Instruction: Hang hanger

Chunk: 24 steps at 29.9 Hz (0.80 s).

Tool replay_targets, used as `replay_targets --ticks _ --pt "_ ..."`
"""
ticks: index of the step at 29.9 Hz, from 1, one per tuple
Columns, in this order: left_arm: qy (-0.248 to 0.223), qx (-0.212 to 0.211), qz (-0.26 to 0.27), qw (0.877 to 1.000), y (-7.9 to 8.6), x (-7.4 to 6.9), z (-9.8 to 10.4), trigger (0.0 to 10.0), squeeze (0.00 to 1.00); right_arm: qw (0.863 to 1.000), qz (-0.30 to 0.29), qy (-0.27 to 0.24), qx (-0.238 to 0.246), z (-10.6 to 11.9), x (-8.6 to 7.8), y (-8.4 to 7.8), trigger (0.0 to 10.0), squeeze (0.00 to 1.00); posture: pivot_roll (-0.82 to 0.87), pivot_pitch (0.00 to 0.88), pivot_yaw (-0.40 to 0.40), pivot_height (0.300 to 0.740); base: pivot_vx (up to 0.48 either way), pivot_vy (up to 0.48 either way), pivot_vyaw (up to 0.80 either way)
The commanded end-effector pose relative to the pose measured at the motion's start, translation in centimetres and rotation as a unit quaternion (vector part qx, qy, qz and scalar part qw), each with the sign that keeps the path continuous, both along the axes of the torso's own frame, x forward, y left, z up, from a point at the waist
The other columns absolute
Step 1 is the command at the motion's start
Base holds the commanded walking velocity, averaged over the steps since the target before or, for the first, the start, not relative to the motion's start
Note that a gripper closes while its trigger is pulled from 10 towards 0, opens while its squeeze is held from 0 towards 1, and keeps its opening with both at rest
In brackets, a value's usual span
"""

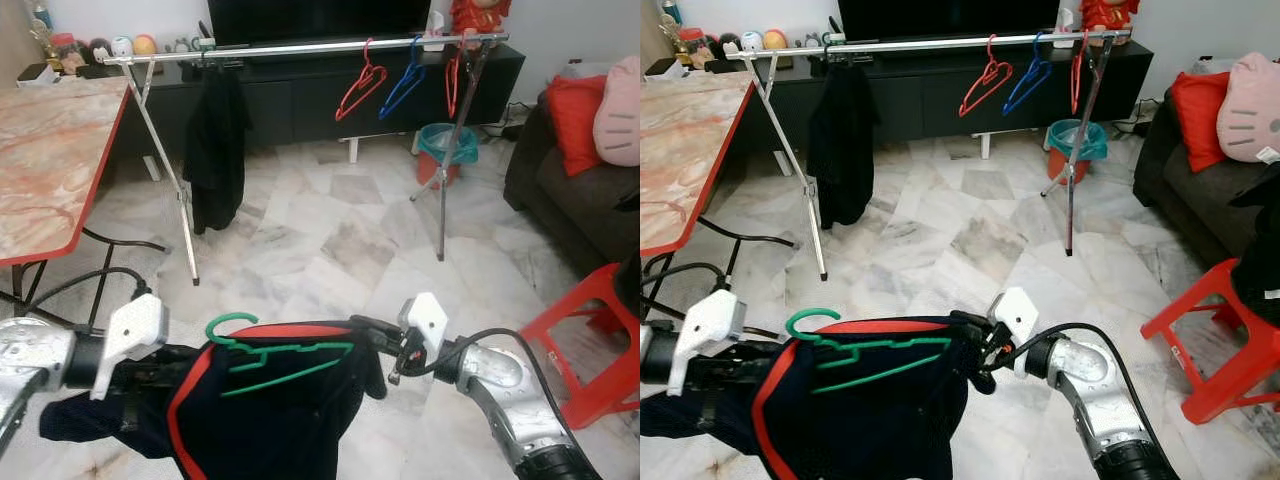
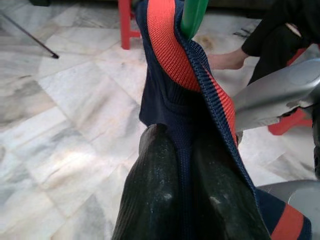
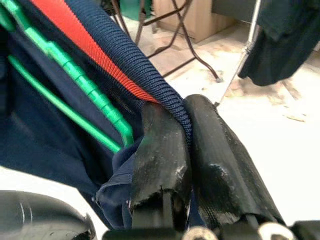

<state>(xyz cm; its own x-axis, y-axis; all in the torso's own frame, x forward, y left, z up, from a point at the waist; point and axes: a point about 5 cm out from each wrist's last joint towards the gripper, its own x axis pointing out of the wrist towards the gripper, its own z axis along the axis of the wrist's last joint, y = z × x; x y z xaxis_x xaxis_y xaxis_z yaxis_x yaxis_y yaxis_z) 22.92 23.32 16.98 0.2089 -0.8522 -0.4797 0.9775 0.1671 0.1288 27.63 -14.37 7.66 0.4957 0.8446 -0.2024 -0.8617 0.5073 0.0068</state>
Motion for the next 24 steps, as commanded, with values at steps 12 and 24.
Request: replay_targets --ticks 12,24 --pt "-0.053 0.11 0.043 0.992 3.3 0.7 0.1 10.0 0.0 0.996 0.004 0.036 -0.076 -0.6 -0.6 -3.4 0.0 0.0 -0.05 0.019 0.002 0.74 0.0 0.0 0.0" --pt "-0.037 0.13 0.012 0.991 4.6 1.4 1.2 10.0 0.0 0.983 0.08 0.071 -0.149 -1.5 -1.8 -4.0 0.0 0.0 -0.04 0.03 0.017 0.74 0.0 0.0 0.0"
